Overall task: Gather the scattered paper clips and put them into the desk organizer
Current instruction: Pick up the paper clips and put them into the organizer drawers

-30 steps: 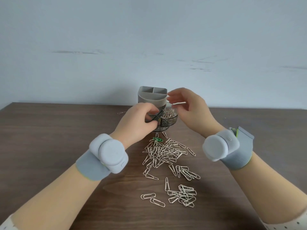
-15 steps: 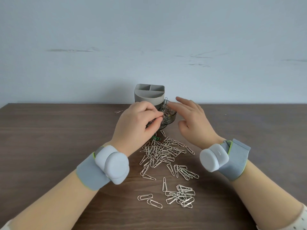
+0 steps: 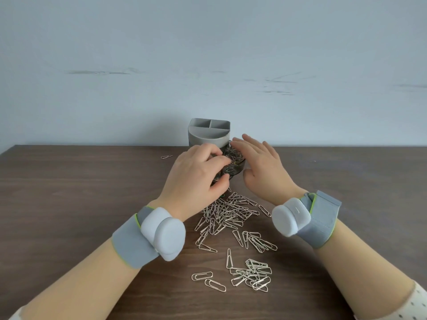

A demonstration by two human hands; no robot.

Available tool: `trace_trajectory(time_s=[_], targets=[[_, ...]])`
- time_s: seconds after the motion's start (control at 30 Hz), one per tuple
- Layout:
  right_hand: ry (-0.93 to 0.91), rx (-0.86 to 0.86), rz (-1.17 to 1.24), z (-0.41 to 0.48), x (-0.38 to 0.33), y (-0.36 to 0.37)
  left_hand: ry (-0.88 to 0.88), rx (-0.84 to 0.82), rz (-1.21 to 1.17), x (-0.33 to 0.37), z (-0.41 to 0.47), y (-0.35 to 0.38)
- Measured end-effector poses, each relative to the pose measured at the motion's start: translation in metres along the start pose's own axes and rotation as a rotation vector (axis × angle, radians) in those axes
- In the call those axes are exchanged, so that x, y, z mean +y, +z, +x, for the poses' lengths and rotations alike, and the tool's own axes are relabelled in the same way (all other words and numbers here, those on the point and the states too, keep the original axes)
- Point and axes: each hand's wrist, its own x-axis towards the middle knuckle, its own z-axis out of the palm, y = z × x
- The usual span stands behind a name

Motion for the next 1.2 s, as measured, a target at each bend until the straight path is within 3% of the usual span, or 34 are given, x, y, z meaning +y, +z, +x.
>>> trace_trajectory(time_s=[0.17,0.33,0.77,0.97,1.2], targets=[[0.064,0.086,0.137,0.0,0.004,-0.004,-0.042,0.036,-0.025,-0.002,-0.001,0.001],[0.006,-0.041,0.035,-0.003,0.004,-0.001,-0.019,0.049,-0.031,-0.002,-0.001,0.003],[-0.145,-0.06,0.022,-0.008,-0.004,-0.003,-0.148,0.052,-0.173,-0.008,-0.002,0.007],[0.009,0.241,0.244,-0.009,0.0,-0.008,-0.216,0.059,-0.257,-0.014,-0.003,0.005],[-0.024,0.238,0.28,-0.013,-0.005,0.003,-0.178,0.046,-0.285,-0.022,-0.004,0.007]])
